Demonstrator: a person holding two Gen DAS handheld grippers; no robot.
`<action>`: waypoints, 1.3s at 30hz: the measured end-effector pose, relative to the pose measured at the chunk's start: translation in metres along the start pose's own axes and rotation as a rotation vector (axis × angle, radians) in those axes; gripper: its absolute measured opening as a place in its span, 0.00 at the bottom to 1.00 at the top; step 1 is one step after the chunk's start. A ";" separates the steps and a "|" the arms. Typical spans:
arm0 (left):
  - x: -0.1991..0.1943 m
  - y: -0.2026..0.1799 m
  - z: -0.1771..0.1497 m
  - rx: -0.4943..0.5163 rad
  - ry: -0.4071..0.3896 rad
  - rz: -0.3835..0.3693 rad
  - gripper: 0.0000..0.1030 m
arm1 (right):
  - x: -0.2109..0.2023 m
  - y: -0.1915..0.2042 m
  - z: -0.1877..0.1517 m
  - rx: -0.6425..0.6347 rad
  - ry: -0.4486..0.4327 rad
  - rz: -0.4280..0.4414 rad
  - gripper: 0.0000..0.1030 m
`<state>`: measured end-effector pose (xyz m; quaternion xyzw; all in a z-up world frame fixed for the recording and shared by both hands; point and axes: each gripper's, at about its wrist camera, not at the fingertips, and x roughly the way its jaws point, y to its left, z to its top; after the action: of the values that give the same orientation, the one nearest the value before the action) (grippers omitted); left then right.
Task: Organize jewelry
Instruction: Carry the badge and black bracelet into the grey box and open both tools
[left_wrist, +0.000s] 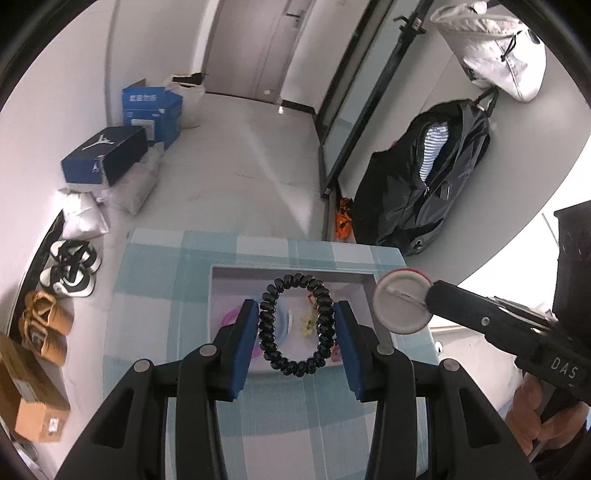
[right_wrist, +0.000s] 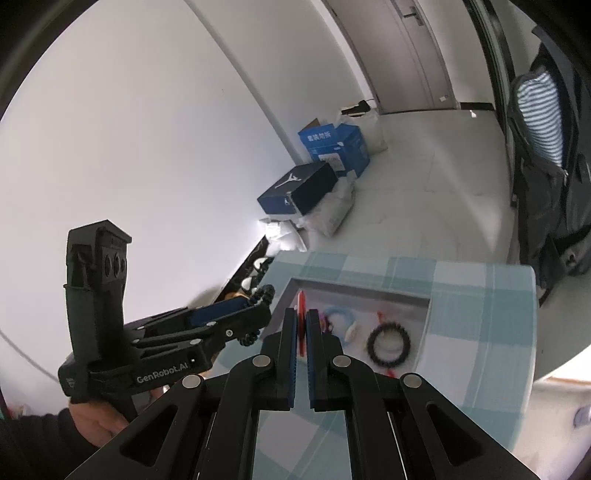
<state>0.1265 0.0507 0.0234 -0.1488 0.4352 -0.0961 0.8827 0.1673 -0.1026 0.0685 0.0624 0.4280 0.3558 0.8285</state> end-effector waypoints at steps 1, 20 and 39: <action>0.004 0.000 0.003 0.001 0.009 -0.009 0.36 | 0.003 -0.003 0.002 0.002 0.003 0.001 0.04; 0.054 0.020 0.016 -0.068 0.121 -0.089 0.36 | 0.045 -0.038 0.009 0.062 0.081 -0.027 0.04; 0.067 0.025 0.019 -0.087 0.195 -0.119 0.65 | 0.053 -0.038 0.007 0.064 0.080 -0.043 0.11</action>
<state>0.1825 0.0575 -0.0240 -0.2023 0.5132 -0.1434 0.8216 0.2128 -0.0954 0.0223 0.0656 0.4731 0.3260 0.8159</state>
